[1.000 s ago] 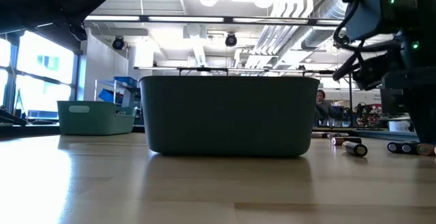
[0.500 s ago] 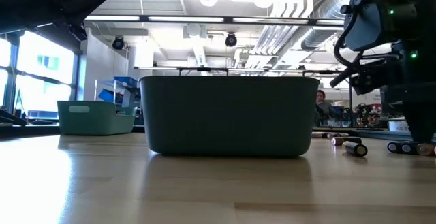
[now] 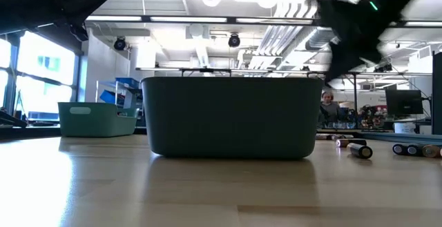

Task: Sort batteries
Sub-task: Put the silver battery into the blue bin

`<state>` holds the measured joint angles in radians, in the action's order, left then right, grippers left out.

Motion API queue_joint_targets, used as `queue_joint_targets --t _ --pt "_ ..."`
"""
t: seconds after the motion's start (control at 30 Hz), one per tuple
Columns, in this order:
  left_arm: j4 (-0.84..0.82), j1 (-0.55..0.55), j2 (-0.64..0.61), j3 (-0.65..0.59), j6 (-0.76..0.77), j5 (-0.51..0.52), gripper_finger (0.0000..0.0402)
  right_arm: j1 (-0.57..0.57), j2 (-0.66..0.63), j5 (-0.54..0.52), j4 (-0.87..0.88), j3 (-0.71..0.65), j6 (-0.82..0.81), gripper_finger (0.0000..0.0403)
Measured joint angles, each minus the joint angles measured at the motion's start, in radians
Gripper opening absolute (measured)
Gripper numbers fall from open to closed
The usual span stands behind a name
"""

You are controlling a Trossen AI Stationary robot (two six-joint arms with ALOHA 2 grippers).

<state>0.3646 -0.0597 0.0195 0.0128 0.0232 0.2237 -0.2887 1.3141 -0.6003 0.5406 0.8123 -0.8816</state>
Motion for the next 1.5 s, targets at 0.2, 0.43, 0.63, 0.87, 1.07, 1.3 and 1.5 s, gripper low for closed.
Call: queue_joint_targets --t 0.2,0.43,0.63,0.87,1.07,1.3,1.5 --pt "0.003 0.0 0.0 0.0 0.002 0.004 0.0005 0.032 0.136 0.252 -0.408 0.129 0.437 0.001" --pt "0.003 0.0 0.0 0.0 0.002 0.004 0.0005 0.112 0.442 0.624 -0.303 0.355 0.551 0.001" --pt "0.003 0.0 0.0 0.0 0.003 0.004 0.0005 0.141 0.664 0.717 -0.002 0.587 0.639 0.0011" --pt "0.001 0.0 0.0 0.0 0.002 0.004 0.0005 0.152 0.792 0.722 0.219 0.743 0.682 0.0012" --pt "-0.001 0.0 0.0 0.0 0.002 0.004 0.0005 0.152 0.799 0.706 0.225 0.75 0.707 0.0042" --pt "-0.001 0.0 0.0 0.0 0.002 0.004 0.0005 0.154 0.798 0.681 0.272 0.78 0.734 0.0111" --pt "0.0 0.0 0.0 0.0 0.002 0.004 0.0005 0.138 0.794 0.581 0.468 0.911 0.794 0.0124"
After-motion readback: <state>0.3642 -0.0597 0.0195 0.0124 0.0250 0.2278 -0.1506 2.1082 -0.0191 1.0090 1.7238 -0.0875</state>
